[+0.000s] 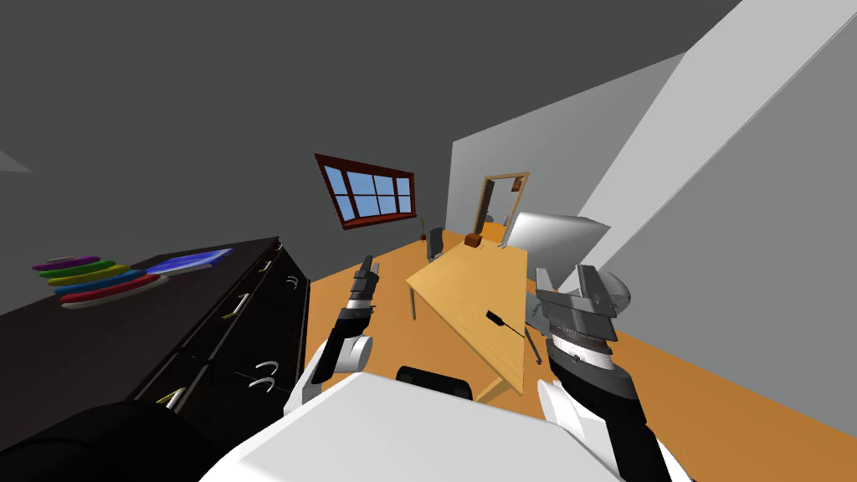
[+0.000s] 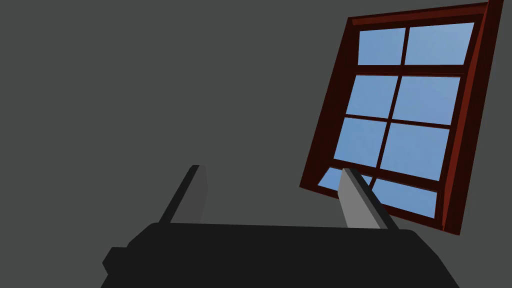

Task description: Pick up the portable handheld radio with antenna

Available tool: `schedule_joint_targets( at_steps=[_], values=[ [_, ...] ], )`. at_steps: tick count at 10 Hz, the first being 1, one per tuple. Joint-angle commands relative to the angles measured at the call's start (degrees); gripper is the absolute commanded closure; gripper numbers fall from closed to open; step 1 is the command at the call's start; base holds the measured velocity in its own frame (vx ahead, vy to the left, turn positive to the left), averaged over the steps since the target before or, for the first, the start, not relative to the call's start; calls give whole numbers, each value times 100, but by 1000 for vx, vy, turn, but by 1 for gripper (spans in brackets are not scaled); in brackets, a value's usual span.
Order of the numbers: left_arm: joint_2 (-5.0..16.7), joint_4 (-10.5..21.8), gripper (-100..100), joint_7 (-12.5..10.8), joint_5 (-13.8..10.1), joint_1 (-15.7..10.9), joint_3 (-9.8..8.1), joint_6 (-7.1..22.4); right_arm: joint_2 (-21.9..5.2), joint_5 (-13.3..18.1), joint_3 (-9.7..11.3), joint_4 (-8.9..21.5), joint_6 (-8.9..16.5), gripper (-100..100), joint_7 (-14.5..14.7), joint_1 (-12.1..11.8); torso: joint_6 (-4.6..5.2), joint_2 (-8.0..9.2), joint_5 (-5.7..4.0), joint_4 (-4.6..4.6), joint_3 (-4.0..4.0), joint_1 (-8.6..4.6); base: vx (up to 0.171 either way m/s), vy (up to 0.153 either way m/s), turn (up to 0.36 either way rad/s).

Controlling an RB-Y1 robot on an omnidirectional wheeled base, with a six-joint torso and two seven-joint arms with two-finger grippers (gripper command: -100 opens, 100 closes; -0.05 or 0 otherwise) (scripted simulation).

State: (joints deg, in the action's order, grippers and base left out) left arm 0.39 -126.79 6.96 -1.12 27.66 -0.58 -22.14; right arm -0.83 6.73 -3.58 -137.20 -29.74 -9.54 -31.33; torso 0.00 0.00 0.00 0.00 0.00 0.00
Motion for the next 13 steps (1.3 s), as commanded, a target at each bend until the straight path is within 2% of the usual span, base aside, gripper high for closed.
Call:
schedule_joint_targets(
  at_steps=[1, 6, 7, 9, 10, 11, 12, 13],
  values=[
    [0, 0, 0, 0, 0, 0, 0, 0, -286, 88, 7, 191, -30, -100, 17, 39, 0, 0, 0, 0, 0, 0, -81, 46, 39],
    [0, 0, 0, 0, 0, -2, 1, 0, -1171, 489, 91, 976, -167, -100, 119, 192, 0, 44, 2, -10, 26, 11, -120, 50, 57],
    [0, 0, 0, 0, 0, -2, 1, 0, -1235, 489, 91, 1052, -167, -100, 119, 192, -1, 42, 3, -10, 24, 12, -65, 23, 27],
    [0, 0, 0, 0, 0, -1, 0, 0, -1599, 711, 157, 1487, -235, -100, 193, 276, -1, 23, 1, -5, 14, 3, -63, 27, 80],
    [0, 0, 0, 0, 0, -1, 1, 0, -1687, 711, 157, 1540, -235, -100, 193, 276, -2, 26, 2, -6, 15, 8, -51, 26, 28],
    [0, 0, 0, 0, 0, 0, 0, 0, -1901, 830, 195, 1801, -268, -100, 239, 323, 1, 21, 2, -6, 13, 6, -46, 17, 60],
    [0, 0, 0, 0, 0, -1, 0, 0, -1922, 830, 195, 1809, -268, -100, 239, 323, -1, 18, 1, -5, 11, 4, -40, 9, 35],
    [0, 0, 0, 0, 0, 0, 0, 0, -2149, 954, 238, 2047, -300, -100, 292, 374, 1, 16, 1, -4, 10, 0, -45, 25, 80]
  ],
)
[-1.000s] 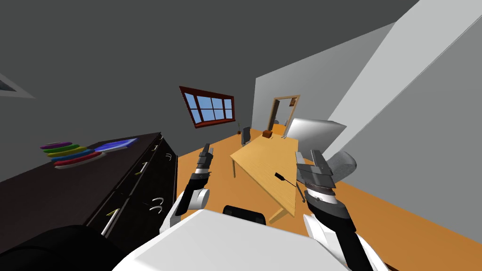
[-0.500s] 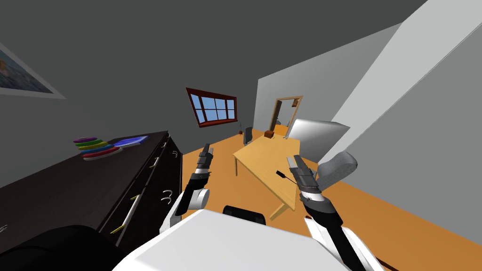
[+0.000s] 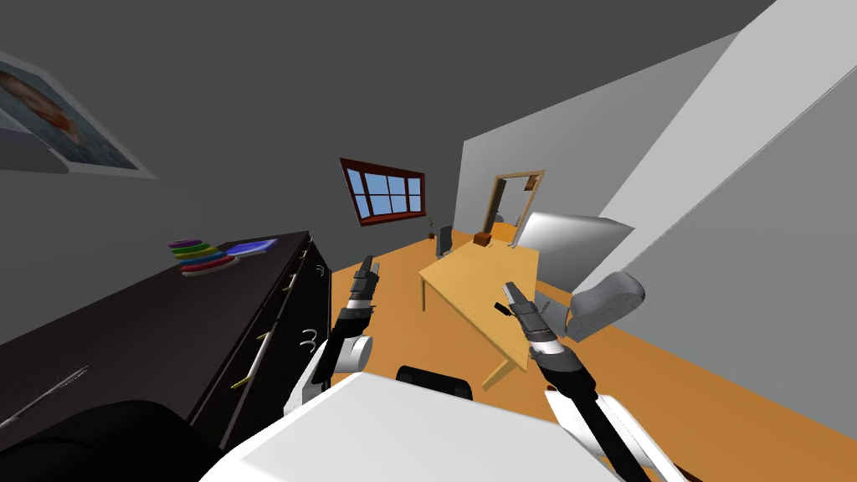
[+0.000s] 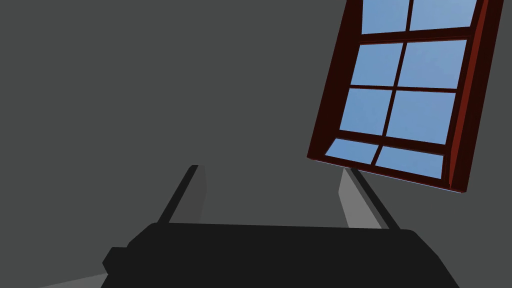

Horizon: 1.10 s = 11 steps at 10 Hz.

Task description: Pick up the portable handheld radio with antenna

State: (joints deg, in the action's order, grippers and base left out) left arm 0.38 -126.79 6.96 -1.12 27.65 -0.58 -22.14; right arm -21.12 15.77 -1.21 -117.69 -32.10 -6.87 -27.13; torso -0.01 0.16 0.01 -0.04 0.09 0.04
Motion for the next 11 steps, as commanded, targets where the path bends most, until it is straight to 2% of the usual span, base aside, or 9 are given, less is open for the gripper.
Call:
schedule_joint_targets(
  at_steps=[1, 4, 5, 6, 7, 8, 9, 10, 11],
  values=[
    [0, 0, 0, 0, 0, 0, 0, 0, -286, 176, 49, 286, -95, -100, 83, 7, 0, 0, 0, 0, 0, 0, -59, 39, 121],
    [0, 0, 0, 0, 0, 0, 0, 0, -609, 305, 104, 758, -122, -100, 149, 63, 0, 0, 0, 0, 0, -4, -39, 13, 57],
    [0, 0, 0, 0, 0, 1, 0, 0, -846, 436, 166, 954, -146, -100, 222, 120, 2, -3, -1, 0, -1, -6, -30, 11, 80],
    [0, 0, 0, 0, 0, 0, 0, 0, -847, 436, 166, 1085, -146, -100, 222, 120, 0, -5, -1, 1, -3, -5, -23, 12, 54],
    [0, 0, 0, 0, 0, 1, 0, 0, -1059, 567, 236, 1328, -167, -100, 302, 178, 2, -8, 0, 1, -4, -5, -22, 21, 123],
    [0, 0, 0, 0, 0, 0, 0, 0, -1080, 567, 236, 1422, -167, -100, 302, 178, 0, -9, 0, 1, -5, -2, -15, 14, 43],
    [0, 0, 0, 0, 0, 1, -1, 0, -1308, 698, 314, 1619, -183, -100, 389, 237, 3, -10, 0, 2, -5, -4, -15, 15, 88],
    [0, 0, 0, 0, 0, 1, 0, 0, -1308, 698, 314, 1769, -183, -100, 389, 237, 1, -11, -1, 2, -6, -4, -11, 10, 54],
    [0, 0, 0, 0, 0, 1, -1, 0, -1527, 827, 399, 1998, -196, -100, 483, 297, 4, -12, 0, 2, -6, -6, -9, 13, 115]
  ],
)
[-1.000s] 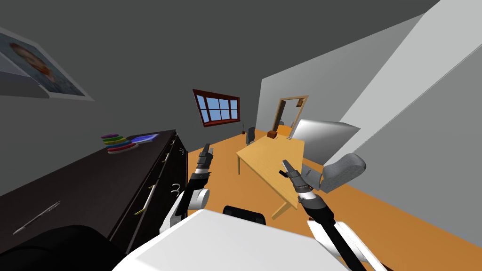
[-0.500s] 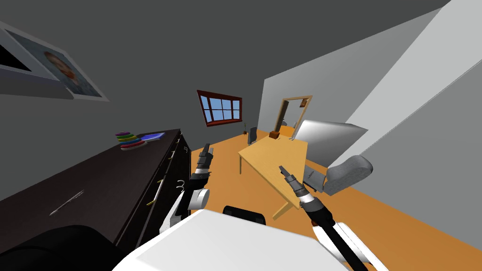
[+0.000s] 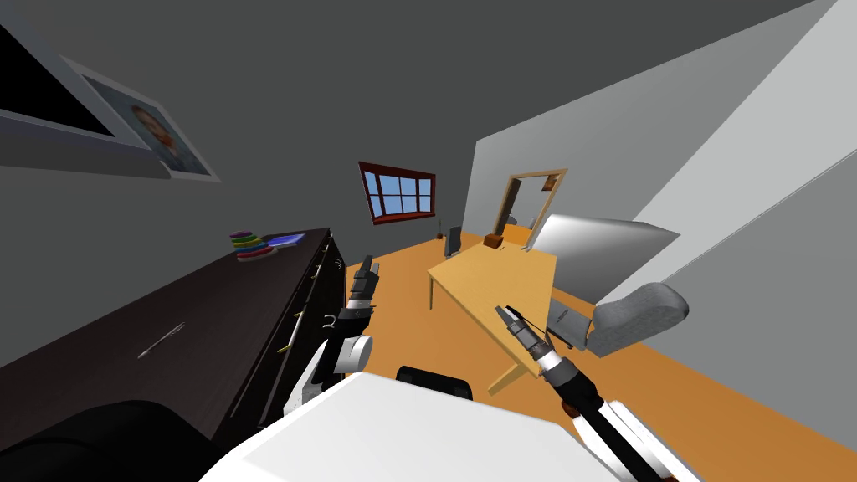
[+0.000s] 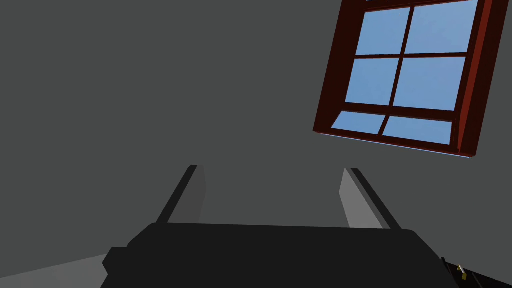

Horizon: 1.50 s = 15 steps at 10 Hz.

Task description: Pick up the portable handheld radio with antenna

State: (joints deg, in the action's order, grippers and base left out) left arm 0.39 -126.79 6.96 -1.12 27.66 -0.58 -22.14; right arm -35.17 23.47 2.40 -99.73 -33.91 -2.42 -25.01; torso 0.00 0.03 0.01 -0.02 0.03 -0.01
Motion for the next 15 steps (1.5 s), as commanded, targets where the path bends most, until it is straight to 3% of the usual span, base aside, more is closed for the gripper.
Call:
schedule_joint_targets(
  at_steps=[1, 4, 6, 9, 11, 12, 14, 15],
  values=[
    [0, 0, 0, 0, 0, 0, 0, 0, -123, 57, 38, 286, -14, -100, 38, 86, 0, 0, 0, 0, 0, 0, -5, 8, 52],
    [0, 0, 0, 0, 0, 1, 0, 0, -537, 307, 223, 832, -23, -100, 246, 210, 3, -3, -1, 1, -2, -1, 1, 11, 91],
    [0, 0, 0, 0, 0, 1, 0, 0, -537, 307, 223, 1051, -23, -100, 246, 210, 2, -7, -1, 2, -4, -1, 3, 4, 34],
    [0, 0, 0, 0, 0, 1, -1, 0, -922, 543, 426, 1582, -11, -100, 478, 337, 3, -8, -1, 2, -5, -2, 13, 7, 101],
    [0, 0, 0, 0, 0, 1, -1, 0, -922, 543, 426, 1782, -11, -100, 478, 337, 3, -11, 0, 2, -6, -2, 15, 2, 26],
    [0, 0, 0, 0, 0, 1, -1, 0, -1103, 653, 535, 1923, 2, -100, 601, 400, 5, -8, -1, 2, -5, -3, 17, 7, 107],
    [0, 0, 0, 0, 0, 1, -1, 0, -1103, 653, 535, 2146, 2, -100, 601, 400, 3, -11, -1, 2, -6, -3, 16, -1, 41],
    [0, 0, 0, 0, 0, 1, -1, 0, -1274, 759, 647, 2301, 20, -100, 728, 462, 5, -8, -1, 2, -5, -4, 24, 4, 113]
  ],
)
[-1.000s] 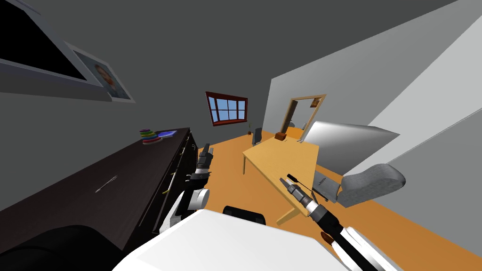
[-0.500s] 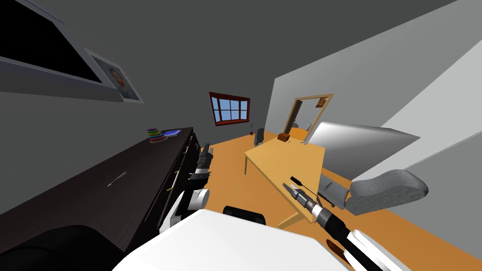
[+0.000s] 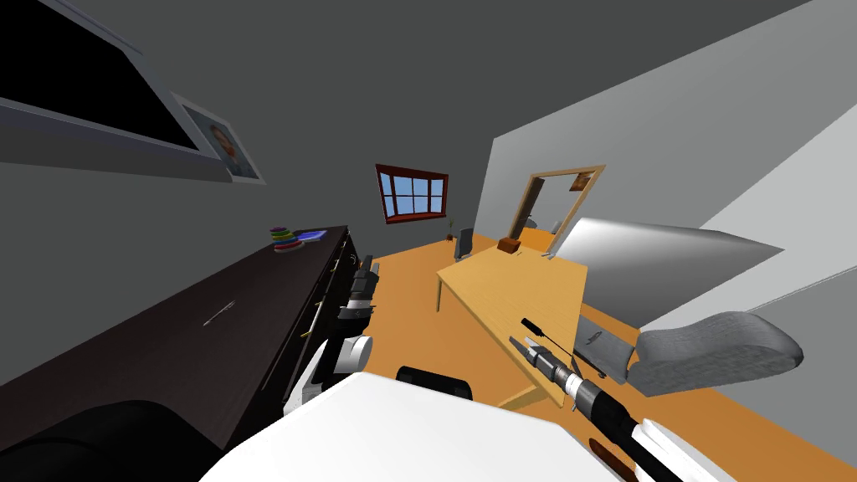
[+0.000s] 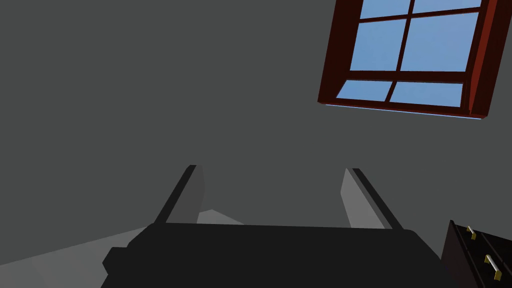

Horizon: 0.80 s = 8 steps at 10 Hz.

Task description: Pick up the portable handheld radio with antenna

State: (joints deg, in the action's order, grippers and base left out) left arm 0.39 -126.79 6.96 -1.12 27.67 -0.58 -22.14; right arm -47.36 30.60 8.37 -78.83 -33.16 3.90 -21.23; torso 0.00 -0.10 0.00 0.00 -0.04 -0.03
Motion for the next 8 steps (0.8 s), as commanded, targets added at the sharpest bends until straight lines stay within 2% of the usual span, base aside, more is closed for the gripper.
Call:
schedule_joint_targets(
  at_steps=[1, 4, 5, 8],
  values=[
    [0, 0, 0, 0, 0, 0, 0, 0, -56, 47, 50, 286, -55, -100, 96, 84, 0, 0, 0, 0, 0, 0, 28, 0, 76],
    [0, 0, 0, 0, 0, 0, 0, 0, -216, 146, 164, 701, -33, -100, 226, 145, 0, -1, 0, 0, -1, -2, 24, -2, 63],
    [0, 0, 0, 0, 0, 1, 0, 0, -362, 239, 280, 911, -6, -100, 360, 206, 3, -3, -1, 1, -2, -2, 46, -5, 126],
    [0, 0, 0, 0, 0, 1, 0, 0, -495, 326, 397, 1440, 26, -100, 495, 265, 2, -9, 0, 2, -5, 0, 43, -2, 81]
  ],
)
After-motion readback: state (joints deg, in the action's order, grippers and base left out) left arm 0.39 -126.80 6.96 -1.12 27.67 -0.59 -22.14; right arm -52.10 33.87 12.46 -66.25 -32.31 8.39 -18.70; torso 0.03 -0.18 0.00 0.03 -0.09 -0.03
